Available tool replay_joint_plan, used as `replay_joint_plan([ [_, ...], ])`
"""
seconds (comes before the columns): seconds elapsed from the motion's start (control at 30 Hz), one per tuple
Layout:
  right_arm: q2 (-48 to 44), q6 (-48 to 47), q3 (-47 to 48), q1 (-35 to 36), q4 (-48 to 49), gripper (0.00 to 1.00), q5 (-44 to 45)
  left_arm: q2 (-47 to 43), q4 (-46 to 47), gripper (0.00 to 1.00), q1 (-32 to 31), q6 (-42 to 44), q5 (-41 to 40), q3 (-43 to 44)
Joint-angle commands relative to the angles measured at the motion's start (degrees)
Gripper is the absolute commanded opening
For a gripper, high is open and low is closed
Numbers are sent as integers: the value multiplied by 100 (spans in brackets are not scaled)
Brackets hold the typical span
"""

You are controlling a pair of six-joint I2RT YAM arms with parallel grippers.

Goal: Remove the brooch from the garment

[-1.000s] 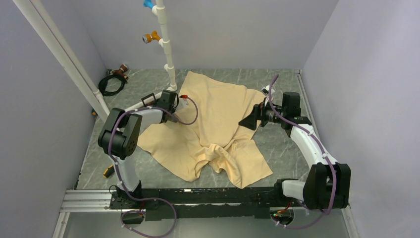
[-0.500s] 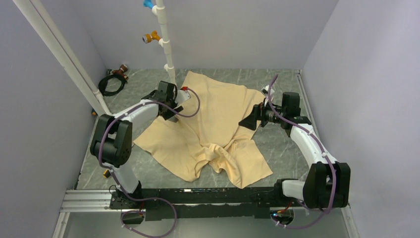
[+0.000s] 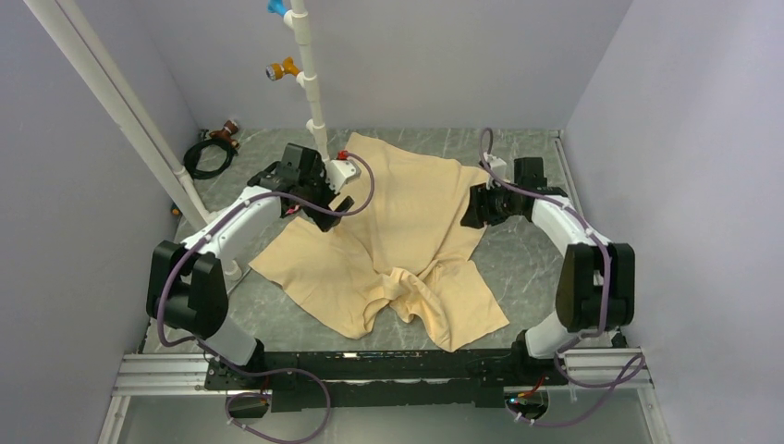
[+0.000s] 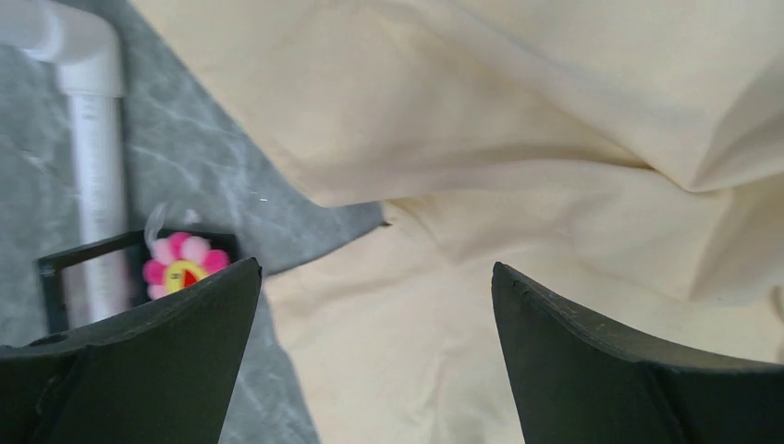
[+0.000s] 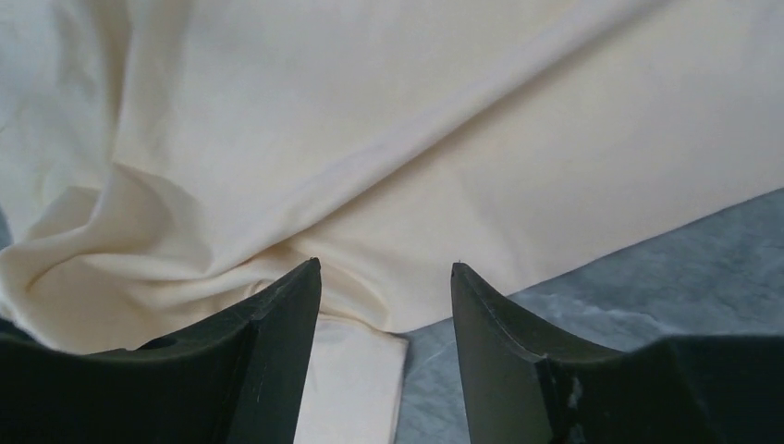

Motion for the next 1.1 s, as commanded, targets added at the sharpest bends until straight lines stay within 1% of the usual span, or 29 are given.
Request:
replay_joint_plan([
  [0.0, 560, -345, 665, -18, -125, 54, 735, -166, -200, 100, -23, -349, 649, -295],
  [0.23, 1836, -515, 1630, 55, -242, 45, 1109, -240, -172, 99, -16, -349, 595, -674],
  [0.37, 2582, -749, 2245, 70, -638, 37, 1307, -255, -150, 100, -21, -348, 483, -817],
  [0.47, 2991, -935, 2628, 70, -864, 33, 1562, -276, -145, 100, -21, -316, 409, -899],
  [0.63, 3692, -1378, 3369, 37, -1084, 32, 2407, -305, -107, 100, 26, -276, 217, -982],
  [0.8, 4546, -1698, 4503, -7, -1354, 31, 3150, -348, -12, 100, 117, -237, -19, -1076],
  [0.97, 5155, -1965, 5433, -18, -1298, 32, 3597, -298, 22, 100, 169, -102, -238, -1151],
  [1.07, 5453, -2097, 5921, -18, -1185, 33, 3956, -197, 48, 100, 212, -52, -328, -1181],
])
